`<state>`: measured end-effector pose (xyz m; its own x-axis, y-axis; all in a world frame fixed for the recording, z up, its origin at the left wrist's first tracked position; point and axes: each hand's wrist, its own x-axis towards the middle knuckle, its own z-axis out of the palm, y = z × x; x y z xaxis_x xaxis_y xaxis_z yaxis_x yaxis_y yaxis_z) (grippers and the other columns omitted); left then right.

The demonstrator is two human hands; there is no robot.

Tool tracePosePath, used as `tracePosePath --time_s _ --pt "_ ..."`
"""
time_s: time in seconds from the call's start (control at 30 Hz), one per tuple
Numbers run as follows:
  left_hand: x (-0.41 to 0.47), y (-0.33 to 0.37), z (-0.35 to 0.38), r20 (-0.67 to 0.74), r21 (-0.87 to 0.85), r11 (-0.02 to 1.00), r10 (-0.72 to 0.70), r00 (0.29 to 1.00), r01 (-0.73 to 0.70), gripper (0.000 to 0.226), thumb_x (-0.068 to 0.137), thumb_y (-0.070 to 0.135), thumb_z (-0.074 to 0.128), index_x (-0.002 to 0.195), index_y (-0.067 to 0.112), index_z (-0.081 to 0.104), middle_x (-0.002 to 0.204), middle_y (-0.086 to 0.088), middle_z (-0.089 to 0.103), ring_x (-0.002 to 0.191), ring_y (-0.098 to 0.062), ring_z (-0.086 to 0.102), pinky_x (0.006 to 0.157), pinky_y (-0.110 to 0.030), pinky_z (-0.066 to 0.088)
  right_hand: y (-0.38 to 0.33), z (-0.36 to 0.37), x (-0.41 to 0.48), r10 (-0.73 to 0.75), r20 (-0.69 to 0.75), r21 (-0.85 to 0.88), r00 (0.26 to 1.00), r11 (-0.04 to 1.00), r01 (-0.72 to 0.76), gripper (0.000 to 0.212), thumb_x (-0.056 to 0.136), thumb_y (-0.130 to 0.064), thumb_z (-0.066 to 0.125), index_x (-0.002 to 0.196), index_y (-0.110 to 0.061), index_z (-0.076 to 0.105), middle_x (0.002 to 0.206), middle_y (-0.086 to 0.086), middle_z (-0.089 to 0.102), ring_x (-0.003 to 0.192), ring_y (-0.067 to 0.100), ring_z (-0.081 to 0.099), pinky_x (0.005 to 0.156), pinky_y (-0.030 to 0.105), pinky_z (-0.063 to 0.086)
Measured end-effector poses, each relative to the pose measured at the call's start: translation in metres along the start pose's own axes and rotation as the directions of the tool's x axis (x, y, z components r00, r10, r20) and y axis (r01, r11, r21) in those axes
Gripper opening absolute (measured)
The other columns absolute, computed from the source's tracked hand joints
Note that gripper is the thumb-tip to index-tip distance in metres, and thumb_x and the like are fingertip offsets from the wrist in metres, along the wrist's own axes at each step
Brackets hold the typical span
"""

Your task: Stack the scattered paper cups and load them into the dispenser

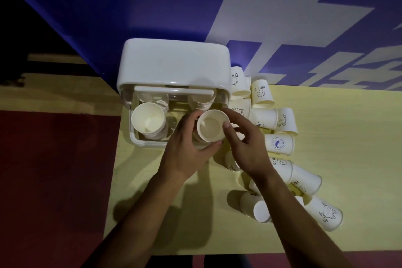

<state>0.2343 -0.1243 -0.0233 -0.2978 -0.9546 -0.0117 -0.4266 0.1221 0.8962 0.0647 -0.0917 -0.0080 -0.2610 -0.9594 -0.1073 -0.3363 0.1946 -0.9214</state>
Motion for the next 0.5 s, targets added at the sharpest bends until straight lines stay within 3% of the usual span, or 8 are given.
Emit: tracePosePath --time_s 0.1,0.2,0.33,0.5 --pt "0.003 -0.013 0.006 -0.012 0.065 0.998 0.002 1.000 -0.001 0.076 0.076 0.040 0.087 0.140 0.023 0.050 0.134 0.005 0.062 0.121 -0.016 0.061 0.096 -0.033 0.053 0.018 0.009 0.004 -0.024 0.016 -0.088 1.000 0.996 0.026 0.025 0.106 -0.030 0.056 0.127 -0.032 0.068 0.122 -0.023 0.068 0.116 0.002 0.061 0.094 0.032 0.051" --pt "0.006 -0.027 0.012 -0.003 0.124 0.991 -0.049 0.999 0.049 0.076 0.076 0.045 0.085 0.141 0.025 0.052 0.134 0.004 0.063 0.122 -0.015 0.058 0.098 -0.026 0.049 0.038 0.019 0.009 -0.101 0.021 -0.220 0.995 0.970 0.104 0.029 0.106 -0.028 0.055 0.130 -0.020 0.066 0.122 -0.012 0.066 0.113 -0.007 0.054 0.098 0.029 0.045" --pt "0.010 -0.046 0.018 0.027 0.172 0.976 -0.143 0.989 0.136 0.076 0.077 0.048 0.083 0.144 0.028 0.051 0.136 0.004 0.062 0.123 -0.016 0.058 0.099 -0.039 0.052 0.060 0.031 0.016 -0.043 0.107 -0.390 0.993 0.917 0.082 0.044 0.108 -0.035 0.045 0.143 -0.012 0.057 0.128 0.007 0.064 0.115 0.026 0.056 0.099 0.041 0.045" --pt "0.013 -0.053 0.018 0.074 0.192 0.963 -0.204 0.976 0.187 0.079 0.081 0.050 0.079 0.150 0.032 0.044 0.137 0.000 0.063 0.121 -0.018 0.060 0.097 -0.044 0.054 0.057 0.037 0.015 -0.027 0.088 -0.475 0.996 0.878 0.066 0.051 0.106 -0.042 0.040 0.149 -0.015 0.050 0.117 0.005 0.067 0.100 0.029 0.051 0.082 0.043 0.042"
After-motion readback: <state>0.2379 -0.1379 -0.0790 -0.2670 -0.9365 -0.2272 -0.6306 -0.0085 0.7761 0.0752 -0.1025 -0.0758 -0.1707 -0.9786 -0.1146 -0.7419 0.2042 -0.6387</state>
